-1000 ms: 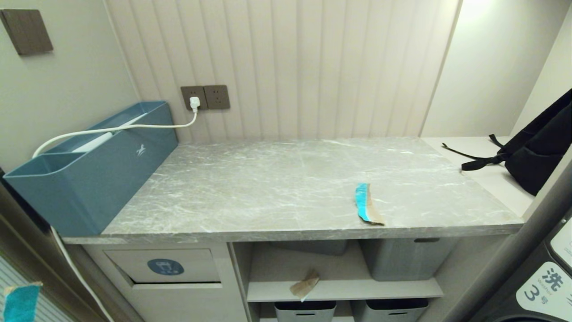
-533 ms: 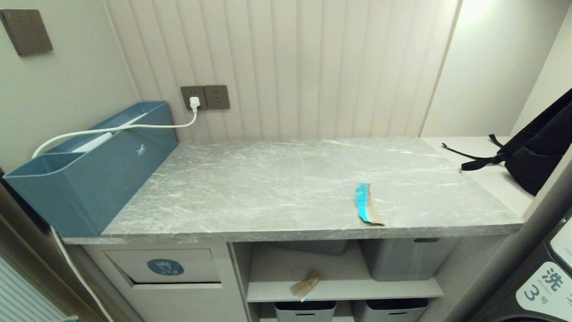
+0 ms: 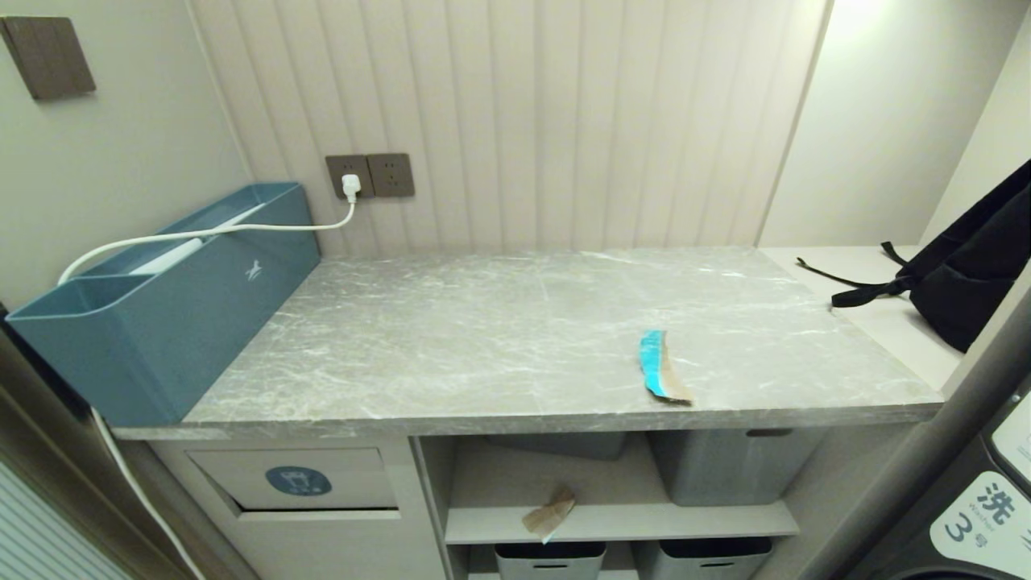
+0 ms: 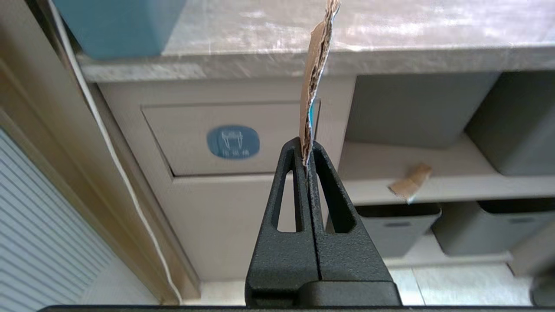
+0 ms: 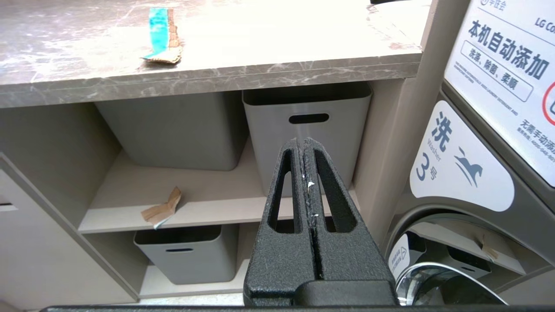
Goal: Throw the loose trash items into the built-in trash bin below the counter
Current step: Put the garbage in the trash can
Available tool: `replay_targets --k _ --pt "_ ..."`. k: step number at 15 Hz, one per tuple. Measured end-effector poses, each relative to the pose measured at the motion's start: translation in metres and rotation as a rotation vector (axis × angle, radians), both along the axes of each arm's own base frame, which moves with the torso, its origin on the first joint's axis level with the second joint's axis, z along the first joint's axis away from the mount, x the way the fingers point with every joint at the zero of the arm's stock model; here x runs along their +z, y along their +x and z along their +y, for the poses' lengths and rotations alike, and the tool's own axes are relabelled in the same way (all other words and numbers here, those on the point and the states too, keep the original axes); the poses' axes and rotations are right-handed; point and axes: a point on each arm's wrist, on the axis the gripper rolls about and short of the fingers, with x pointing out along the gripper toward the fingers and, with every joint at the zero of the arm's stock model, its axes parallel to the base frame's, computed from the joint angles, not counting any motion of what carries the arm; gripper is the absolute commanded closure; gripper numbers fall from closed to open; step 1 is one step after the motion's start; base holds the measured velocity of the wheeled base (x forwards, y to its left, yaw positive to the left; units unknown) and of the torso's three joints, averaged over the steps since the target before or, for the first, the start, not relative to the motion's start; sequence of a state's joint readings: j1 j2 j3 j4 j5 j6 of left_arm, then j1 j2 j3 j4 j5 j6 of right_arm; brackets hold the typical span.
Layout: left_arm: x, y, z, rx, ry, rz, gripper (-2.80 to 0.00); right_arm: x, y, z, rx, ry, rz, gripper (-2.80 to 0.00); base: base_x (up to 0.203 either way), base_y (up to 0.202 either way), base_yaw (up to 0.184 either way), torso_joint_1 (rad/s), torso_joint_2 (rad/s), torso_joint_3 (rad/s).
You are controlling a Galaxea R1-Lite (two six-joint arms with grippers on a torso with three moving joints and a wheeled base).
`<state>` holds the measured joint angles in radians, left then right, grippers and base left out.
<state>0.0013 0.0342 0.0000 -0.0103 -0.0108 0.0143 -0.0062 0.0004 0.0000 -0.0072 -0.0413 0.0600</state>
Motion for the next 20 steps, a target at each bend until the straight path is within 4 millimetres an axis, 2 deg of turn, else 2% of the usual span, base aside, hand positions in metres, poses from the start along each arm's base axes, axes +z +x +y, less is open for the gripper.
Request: replay_targets --k 6,20 --pt "-0.0007 -0.0025 0.0002 0.014 -0.044 -0.032 0.0 0.0 0.0 0.0 0.0 0.0 0.0 0.0 0.0 0.0 0.0 -0.04 0.09 0.051" --pt "-0.0008 -0.0026 0.0 0.008 -0.026 -0.033 0.0 0.0 0.0 0.0 0.0 0.001 0.0 0.0 0.0 0.0 0.0 -0.221 0.51 0.281"
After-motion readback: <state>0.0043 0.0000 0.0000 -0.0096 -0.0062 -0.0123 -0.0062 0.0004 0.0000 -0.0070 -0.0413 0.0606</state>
